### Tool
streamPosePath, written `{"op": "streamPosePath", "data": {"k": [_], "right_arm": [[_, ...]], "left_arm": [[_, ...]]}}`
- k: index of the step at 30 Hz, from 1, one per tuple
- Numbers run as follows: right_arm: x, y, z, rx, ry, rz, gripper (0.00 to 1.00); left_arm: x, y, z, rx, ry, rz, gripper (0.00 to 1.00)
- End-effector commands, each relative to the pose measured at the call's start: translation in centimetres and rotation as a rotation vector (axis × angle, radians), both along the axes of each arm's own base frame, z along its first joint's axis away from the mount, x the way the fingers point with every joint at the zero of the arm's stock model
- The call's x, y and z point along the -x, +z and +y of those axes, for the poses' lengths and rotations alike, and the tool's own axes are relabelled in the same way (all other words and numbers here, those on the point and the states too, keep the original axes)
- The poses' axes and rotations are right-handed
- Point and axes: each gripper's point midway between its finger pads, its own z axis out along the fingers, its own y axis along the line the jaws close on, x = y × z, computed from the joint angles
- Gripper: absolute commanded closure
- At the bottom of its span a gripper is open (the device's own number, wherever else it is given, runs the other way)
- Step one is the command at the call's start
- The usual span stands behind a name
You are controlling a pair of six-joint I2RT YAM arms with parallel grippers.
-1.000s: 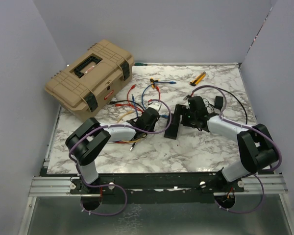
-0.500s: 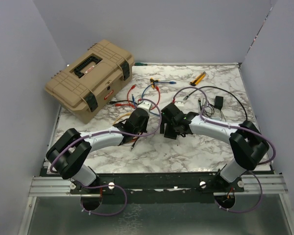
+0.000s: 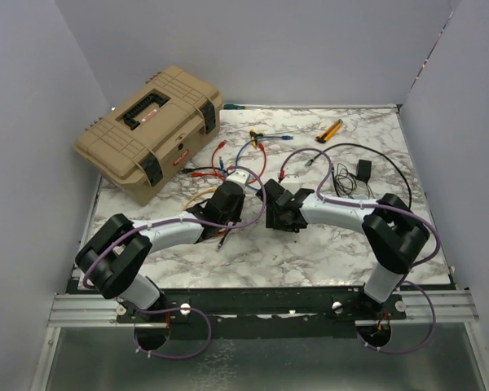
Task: Insert the plug into the switch port
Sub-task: Insert the connector into the switch port.
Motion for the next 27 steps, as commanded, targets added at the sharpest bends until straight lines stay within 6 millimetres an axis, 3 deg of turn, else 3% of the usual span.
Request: {"op": "streamPosePath", "data": {"k": [1, 5, 11, 18, 27], "right_arm": [[0.7, -0.3, -1.5, 0.057, 0.097, -0.009, 0.34], [1.2, -0.6, -1.4, 0.048, 0.199, -0.004, 0.6], [2.5, -1.3, -1.0, 0.004, 0.391, 0.037, 0.75], [2.7, -0.1, 1.1, -0.136, 0.564, 0.046, 0.78], [2.3, 0.5, 2.2, -0.128, 0.763, 0.039, 0.78]], "left_arm": [[-0.1, 0.9, 0.1, 0.007, -0.027, -0.034, 1.0], [0.2, 1.3, -0.3, 0.019, -0.067, -0.042, 1.0], [1.6, 1.4, -2.5, 0.067, -0.215, -0.012, 1.0], [2.7, 0.8, -3.7, 0.067, -0.314, 0.01, 1.0], [4.7, -0.1, -4.2, 0.031, -0.353, 0.032, 1.0]]}}
